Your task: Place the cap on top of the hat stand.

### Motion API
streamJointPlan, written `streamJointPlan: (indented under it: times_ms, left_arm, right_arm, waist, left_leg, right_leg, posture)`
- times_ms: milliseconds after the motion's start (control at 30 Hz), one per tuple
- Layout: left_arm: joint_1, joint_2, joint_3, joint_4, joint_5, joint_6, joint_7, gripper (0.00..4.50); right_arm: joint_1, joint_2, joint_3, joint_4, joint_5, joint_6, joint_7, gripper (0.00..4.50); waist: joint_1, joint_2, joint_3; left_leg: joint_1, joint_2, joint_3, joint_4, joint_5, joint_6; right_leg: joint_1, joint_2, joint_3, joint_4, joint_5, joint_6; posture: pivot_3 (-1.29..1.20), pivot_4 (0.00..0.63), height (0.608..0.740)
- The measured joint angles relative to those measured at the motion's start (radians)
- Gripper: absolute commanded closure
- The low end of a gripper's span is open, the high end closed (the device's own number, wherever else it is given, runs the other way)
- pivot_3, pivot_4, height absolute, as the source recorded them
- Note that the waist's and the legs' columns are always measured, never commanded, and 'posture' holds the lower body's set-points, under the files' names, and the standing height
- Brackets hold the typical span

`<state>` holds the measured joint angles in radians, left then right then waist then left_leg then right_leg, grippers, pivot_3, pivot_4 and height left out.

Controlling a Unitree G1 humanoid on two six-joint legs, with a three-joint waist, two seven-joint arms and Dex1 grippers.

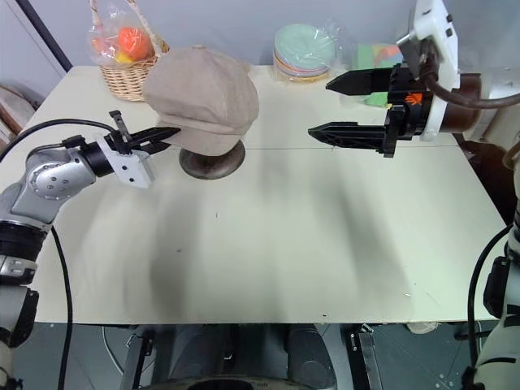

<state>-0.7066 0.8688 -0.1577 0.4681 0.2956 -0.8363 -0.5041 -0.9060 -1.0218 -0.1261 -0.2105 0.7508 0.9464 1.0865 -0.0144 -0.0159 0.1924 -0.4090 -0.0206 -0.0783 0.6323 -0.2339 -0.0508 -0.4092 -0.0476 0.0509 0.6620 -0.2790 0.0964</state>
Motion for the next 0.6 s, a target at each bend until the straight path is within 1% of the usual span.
streamJointPlan:
  times_ms: [100, 133, 200, 233, 333, 433, 467, 533, 600]
  left_arm:
    - [0.000, 0.000, 0.000, 0.003, 0.011, 0.001, 0.001, 4.47]
    - [0.001, 0.000, 0.001, 0.001, 0.017, 0.005, 0.001, 4.15]
    - [0.023, 0.000, 0.002, -0.015, 0.025, 0.025, 0.002, 3.29]
    - [0.049, -0.001, 0.002, -0.032, 0.027, 0.039, 0.002, 2.95]
    - [0.117, -0.007, 0.005, -0.095, 0.029, 0.090, 0.001, 1.46]
    - [0.177, -0.009, 0.025, -0.184, 0.026, 0.153, 0.002, 0.11]
    - [0.211, -0.010, 0.044, -0.235, 0.020, 0.190, 0.003, 0.04]
    - [0.280, -0.013, 0.083, -0.319, -0.006, 0.262, 0.003, 0.04]
    - [0.364, -0.017, 0.135, -0.407, -0.074, 0.365, -0.016, 0.04]
  right_arm:
    - [0.002, 0.000, 0.000, 0.000, 0.000, 0.000, 0.000, 0.00]
    - [0.002, 0.000, 0.000, 0.000, -0.001, 0.000, -0.001, 0.00]
    - [0.002, 0.000, 0.000, 0.000, -0.003, 0.000, -0.004, 0.00]
    - [0.002, 0.000, 0.000, 0.001, -0.005, 0.000, -0.006, 0.00]
    - [0.002, 0.000, 0.001, 0.002, -0.011, 0.000, -0.010, 0.00]
    - [0.002, 0.002, 0.001, 0.002, -0.015, -0.002, -0.011, 0.00]
    - [0.002, 0.002, 0.003, 0.002, -0.019, -0.004, -0.011, 0.00]
    - [0.004, 0.004, 0.007, 0.005, -0.024, -0.011, -0.010, 0.00]
    - [0.012, 0.005, 0.012, 0.012, -0.032, -0.023, -0.006, 0.00]
  waist:
    - [0.000, 0.000, 0.000]
    - [0.000, 0.000, 0.000]
    - [-0.001, 0.000, 0.000]
    - [-0.002, 0.000, 0.000]
    - [-0.003, 0.000, 0.000]
    - [-0.002, 0.000, 0.000]
    - [-0.003, 0.000, 0.000]
    - [-0.004, 0.000, 0.000]
    - [-0.006, 0.000, 0.000]
  left_leg:
    - [0.000, 0.000, 0.000, 0.000, 0.000, 0.000]
    - [0.000, 0.000, 0.000, 0.000, 0.000, 0.000]
    - [0.000, 0.000, 0.000, 0.000, 0.000, 0.000]
    - [0.000, 0.000, 0.000, 0.000, 0.000, 0.000]
    - [0.000, 0.000, 0.000, 0.000, 0.000, 0.000]
    - [0.000, 0.001, 0.000, 0.000, 0.000, 0.000]
    - [0.000, 0.001, 0.000, 0.000, 0.000, 0.000]
    - [0.000, 0.001, 0.000, 0.000, 0.000, 0.000]
    - [0.000, 0.001, 0.000, 0.000, 0.000, 0.000]
  right_leg:
    - [0.000, 0.000, 0.000, 0.000, 0.000, 0.000]
    - [0.000, 0.000, 0.000, 0.000, 0.000, 0.000]
    - [0.000, 0.000, 0.000, 0.000, 0.000, 0.000]
    - [0.000, 0.000, 0.000, 0.000, 0.000, 0.000]
    - [0.000, 0.000, 0.000, 0.001, 0.000, 0.000]
    - [0.000, 0.000, 0.000, 0.001, 0.000, 0.000]
    - [0.000, 0.000, 0.000, 0.001, 0.000, 0.000]
    - [0.000, 0.000, 0.000, 0.001, 0.000, 0.000]
    - [-0.001, 0.000, 0.000, 0.001, 0.000, 0.000]
  posture:
    - [0.00, 0.150, 0.740]
    - [0.00, 0.150, 0.740]
    - [0.00, 0.150, 0.740]
    - [0.00, 0.150, 0.740]
    - [0.00, 0.150, 0.740]
    - [0.00, 0.150, 0.740]
    - [0.00, 0.150, 0.740]
    - [0.00, 0.150, 0.740]
    - [0.00, 0.150, 0.740]
